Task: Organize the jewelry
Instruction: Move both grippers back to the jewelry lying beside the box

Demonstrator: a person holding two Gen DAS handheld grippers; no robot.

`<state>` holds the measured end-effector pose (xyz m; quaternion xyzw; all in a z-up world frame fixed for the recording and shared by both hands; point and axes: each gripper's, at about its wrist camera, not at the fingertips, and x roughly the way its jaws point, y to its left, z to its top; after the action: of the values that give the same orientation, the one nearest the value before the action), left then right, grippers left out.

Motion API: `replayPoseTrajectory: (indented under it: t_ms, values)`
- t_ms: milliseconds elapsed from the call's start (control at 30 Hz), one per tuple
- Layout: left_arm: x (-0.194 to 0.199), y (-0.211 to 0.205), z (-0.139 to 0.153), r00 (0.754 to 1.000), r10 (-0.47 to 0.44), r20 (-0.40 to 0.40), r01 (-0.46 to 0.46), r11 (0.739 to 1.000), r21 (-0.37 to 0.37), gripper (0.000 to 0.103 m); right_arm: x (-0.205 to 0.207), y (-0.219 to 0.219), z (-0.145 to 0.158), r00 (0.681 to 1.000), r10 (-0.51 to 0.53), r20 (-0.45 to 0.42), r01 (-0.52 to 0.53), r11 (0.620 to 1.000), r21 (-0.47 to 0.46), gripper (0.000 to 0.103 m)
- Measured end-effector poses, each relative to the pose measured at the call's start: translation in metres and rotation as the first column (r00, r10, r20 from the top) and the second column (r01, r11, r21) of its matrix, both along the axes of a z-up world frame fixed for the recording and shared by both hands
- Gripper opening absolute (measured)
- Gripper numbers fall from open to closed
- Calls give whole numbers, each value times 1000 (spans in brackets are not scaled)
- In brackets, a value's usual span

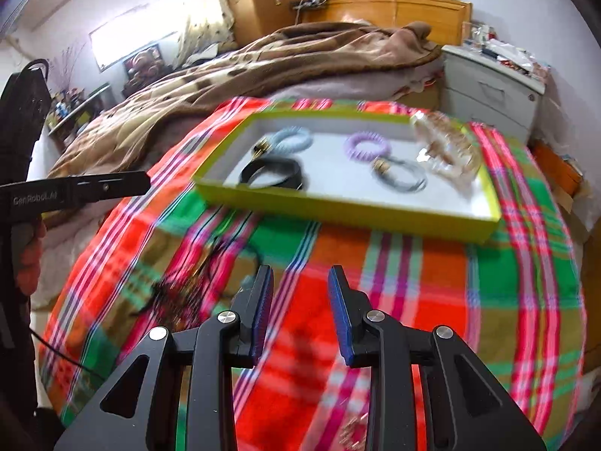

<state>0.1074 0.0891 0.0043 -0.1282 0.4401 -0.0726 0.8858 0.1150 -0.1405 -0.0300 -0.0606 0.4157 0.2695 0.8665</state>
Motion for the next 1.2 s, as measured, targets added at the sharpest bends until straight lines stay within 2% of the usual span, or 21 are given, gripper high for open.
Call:
replayPoseTrajectory:
  t_ms: [100, 467, 800, 1000, 1200]
  values:
    - [-14, 5, -9, 1000, 21, -19, -22, 1000, -18, 40, -11, 6, -9, 1000, 26, -16, -26, 1000, -13, 31]
    - [-41, 5, -30, 997, 7, -71, -9, 999, -31, 40, -27, 26, -23, 996, 73, -45, -75, 996, -39, 31]
    - [-47, 3, -35, 997, -13, -78, 10, 999, -43, 40, -35, 35, -27, 997, 74, -1, -73, 991, -115, 31]
    - [-47, -1, -37, 996, -15, -88, 12, 999, -40, 41, -39, 32, -26, 998, 57, 6, -56, 992, -109, 31]
    - [-47, -7, -37, 995, -28, -94, 25, 999, -35, 41, -41, 28, -26, 999, 41, 14, -39, 994, -103, 22]
